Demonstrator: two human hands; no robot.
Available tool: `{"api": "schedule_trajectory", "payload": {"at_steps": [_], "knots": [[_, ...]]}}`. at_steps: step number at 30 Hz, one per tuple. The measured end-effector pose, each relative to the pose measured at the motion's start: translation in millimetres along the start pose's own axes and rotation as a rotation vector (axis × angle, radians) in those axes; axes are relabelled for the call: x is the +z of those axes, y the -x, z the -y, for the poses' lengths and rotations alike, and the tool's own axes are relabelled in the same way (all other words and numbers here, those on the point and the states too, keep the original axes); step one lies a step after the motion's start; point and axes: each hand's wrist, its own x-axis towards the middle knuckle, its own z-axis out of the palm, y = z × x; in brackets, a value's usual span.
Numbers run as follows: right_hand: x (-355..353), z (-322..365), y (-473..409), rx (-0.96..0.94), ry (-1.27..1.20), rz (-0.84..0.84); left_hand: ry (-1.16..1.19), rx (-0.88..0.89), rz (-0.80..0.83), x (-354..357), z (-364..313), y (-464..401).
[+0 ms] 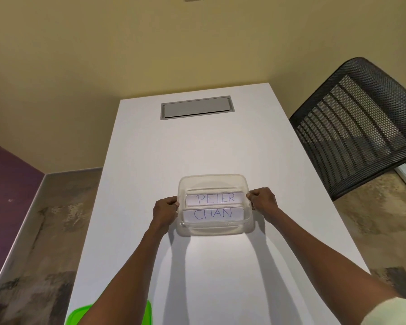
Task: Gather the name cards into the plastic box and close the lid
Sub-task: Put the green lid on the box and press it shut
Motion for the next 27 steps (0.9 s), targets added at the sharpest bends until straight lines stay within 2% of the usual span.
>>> {"api": "schedule_trajectory", "payload": {"at_steps": [10, 16, 27], "knots": [[4, -3, -7, -0.035, 0.025, -0.012, 0.019, -0.037, -0.041, 4, 4, -4], [5, -4, -8, 0.000, -0.008, -0.002, -0.087, -0.003, -0.058, 4, 2, -3], [-5, 17, 16, -0.076, 0.041, -0.180, 0.014, -0.001, -0.145, -16, -2, 21]]}}
